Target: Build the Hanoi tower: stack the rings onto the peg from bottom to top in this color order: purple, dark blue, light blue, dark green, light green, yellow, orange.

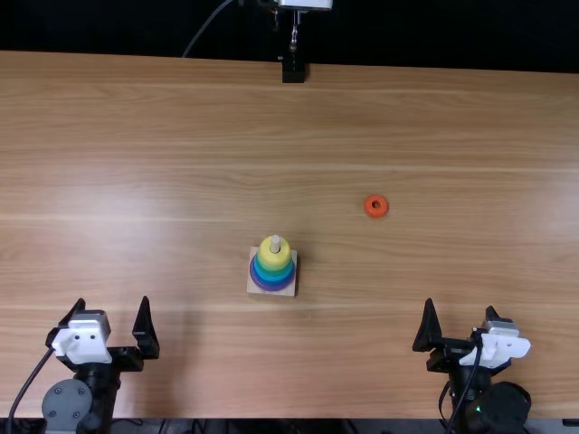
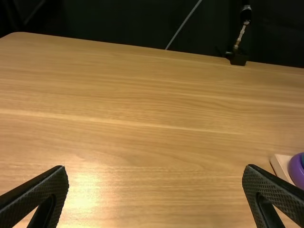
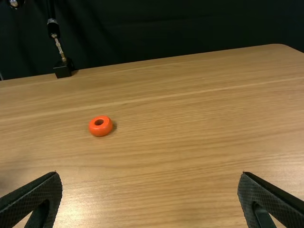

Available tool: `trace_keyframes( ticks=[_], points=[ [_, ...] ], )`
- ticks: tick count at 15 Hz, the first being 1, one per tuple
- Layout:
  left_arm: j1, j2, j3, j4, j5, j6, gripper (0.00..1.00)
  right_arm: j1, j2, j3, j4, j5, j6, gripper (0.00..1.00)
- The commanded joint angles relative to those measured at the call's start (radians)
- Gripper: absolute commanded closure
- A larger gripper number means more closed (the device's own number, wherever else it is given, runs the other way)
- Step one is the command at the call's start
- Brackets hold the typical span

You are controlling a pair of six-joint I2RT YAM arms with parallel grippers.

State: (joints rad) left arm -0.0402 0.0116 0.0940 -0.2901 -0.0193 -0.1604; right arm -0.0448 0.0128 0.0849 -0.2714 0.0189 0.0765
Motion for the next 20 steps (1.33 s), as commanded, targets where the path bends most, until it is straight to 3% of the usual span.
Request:
trace_keyframes(
  ticks=[1,4,7,8,20],
  points=[
    [-0.003,-0.012,-0.094,-0.038,0.003,0.008,0.00,-0.012,-0.013,-0.068,-0.055,-0.002,-0.001,0.00],
    [0.006,-0.012,-0.094,-0.113,0.008,0.015,0.00,-0.012,-0.013,-0.068,-0.055,-0.002,-0.001,0.00],
    [0.008,-0.012,-0.094,-0.126,0.069,0.144,0.00,-0.010,-0.013,-0.070,-0.054,-0.002,-0.001,0.00],
    [0.008,-0.012,-0.094,-0.126,0.073,0.170,0.00,-0.012,-0.013,-0.068,-0.054,-0.002,-0.001,0.00],
    [0.006,-0.012,-0.094,-0.159,0.062,0.159,0.00,-0.012,-0.013,-0.068,-0.054,-0.002,-0.001,0.00]
  ],
)
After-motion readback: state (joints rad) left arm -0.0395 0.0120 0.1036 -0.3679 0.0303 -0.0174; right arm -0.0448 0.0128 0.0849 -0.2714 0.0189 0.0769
